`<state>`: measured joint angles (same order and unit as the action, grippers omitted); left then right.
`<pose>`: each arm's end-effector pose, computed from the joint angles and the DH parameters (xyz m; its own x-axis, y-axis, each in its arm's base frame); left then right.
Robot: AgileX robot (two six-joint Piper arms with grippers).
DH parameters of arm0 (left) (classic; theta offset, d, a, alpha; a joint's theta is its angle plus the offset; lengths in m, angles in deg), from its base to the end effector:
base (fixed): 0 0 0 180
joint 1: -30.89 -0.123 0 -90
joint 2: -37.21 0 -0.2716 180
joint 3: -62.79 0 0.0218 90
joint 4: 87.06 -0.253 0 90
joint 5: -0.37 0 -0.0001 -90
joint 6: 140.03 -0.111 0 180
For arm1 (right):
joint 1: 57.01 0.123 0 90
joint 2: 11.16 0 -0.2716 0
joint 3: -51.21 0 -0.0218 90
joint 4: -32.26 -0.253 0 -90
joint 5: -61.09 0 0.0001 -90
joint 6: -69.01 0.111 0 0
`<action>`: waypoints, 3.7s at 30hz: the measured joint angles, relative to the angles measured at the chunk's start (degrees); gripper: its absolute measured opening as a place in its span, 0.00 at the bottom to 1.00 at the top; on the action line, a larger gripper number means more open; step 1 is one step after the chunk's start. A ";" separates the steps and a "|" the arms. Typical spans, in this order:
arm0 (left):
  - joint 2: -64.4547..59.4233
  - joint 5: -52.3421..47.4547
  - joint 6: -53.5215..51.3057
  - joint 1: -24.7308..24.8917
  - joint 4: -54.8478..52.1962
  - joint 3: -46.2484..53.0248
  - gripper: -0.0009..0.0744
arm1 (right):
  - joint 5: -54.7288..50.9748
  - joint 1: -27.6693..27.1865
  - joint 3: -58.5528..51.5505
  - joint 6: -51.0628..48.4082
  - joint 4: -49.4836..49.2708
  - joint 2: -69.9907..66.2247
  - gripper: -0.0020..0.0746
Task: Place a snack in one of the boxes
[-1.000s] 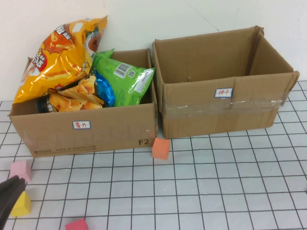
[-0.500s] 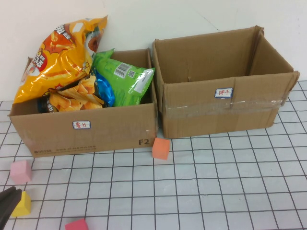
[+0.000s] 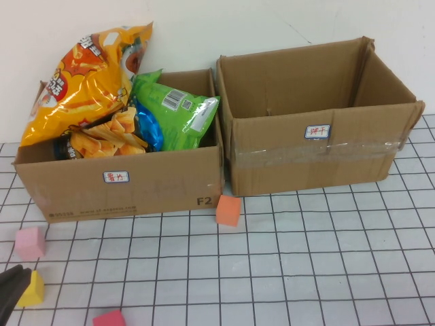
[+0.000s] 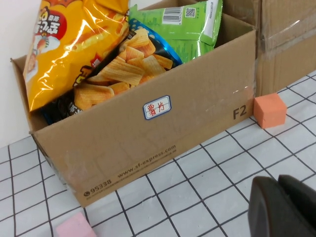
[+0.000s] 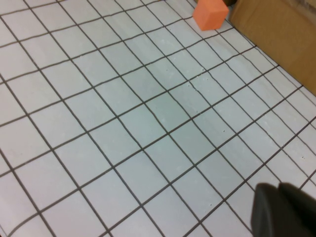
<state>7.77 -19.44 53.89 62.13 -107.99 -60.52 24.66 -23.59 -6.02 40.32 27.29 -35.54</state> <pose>0.1104 -0.0512 0.2672 -0.1738 0.2242 -0.9589 0.4348 0.8912 0.1295 0.0783 0.0585 0.2416 -0.1097 -0.5721 -0.8128 -0.6976 0.6268 -0.3471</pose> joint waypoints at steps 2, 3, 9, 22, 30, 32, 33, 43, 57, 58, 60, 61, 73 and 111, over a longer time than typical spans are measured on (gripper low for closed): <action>1.50 -0.52 0.00 -0.55 0.51 0.61 0.01 | 0.00 0.00 0.00 0.00 0.00 0.00 0.03; 2.69 -1.29 0.00 -1.57 1.74 0.71 0.01 | 0.00 0.00 0.00 0.00 0.00 0.00 0.03; 12.23 -3.56 -6.74 -12.72 10.64 3.08 0.01 | -0.21 0.00 0.00 0.04 0.00 0.00 0.03; 21.82 0.77 -16.89 -29.20 26.26 21.34 0.01 | -0.33 0.00 0.00 0.04 0.00 0.00 0.03; 21.82 0.64 -18.20 -29.34 26.38 21.34 0.01 | -0.33 0.00 0.00 0.04 -0.21 0.00 0.03; 21.82 0.64 -18.20 -28.69 26.38 21.34 0.01 | -0.33 0.00 0.00 0.04 -0.21 0.00 0.03; 21.82 0.64 -18.20 -28.17 26.38 21.34 0.01 | -0.33 0.00 0.00 0.04 -0.21 0.00 0.03; 21.82 0.64 -18.20 -25.03 26.38 21.34 0.01 | -0.33 0.00 0.00 0.04 -0.21 0.00 0.03; 21.82 0.64 -18.20 -25.03 26.38 21.34 0.01 | -0.33 0.00 0.00 0.04 -0.21 0.00 0.03; 21.82 0.64 -18.20 -25.03 26.38 21.34 0.01 | -0.33 0.00 0.00 0.04 -0.21 0.00 0.03; 21.82 0.64 -18.20 -25.03 26.38 21.34 0.01 | -0.33 0.00 0.00 0.04 -0.21 0.00 0.03; 21.82 0.64 -18.20 -25.03 26.38 21.34 0.01 | -0.33 0.00 0.00 0.04 -0.21 0.00 0.03; 21.82 0.64 -18.46 -25.03 26.47 21.34 0.01 | -0.33 -3.40 0.00 0.05 5.73 3.04 0.03; 21.82 0.50 -18.72 -25.03 26.47 21.34 0.01 | 14.67 -34.78 -20.59 23.87 10.15 16.69 0.03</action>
<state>29.60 -18.94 35.16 37.10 -81.52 -39.18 39.33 -58.37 -26.61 64.20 37.44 -18.85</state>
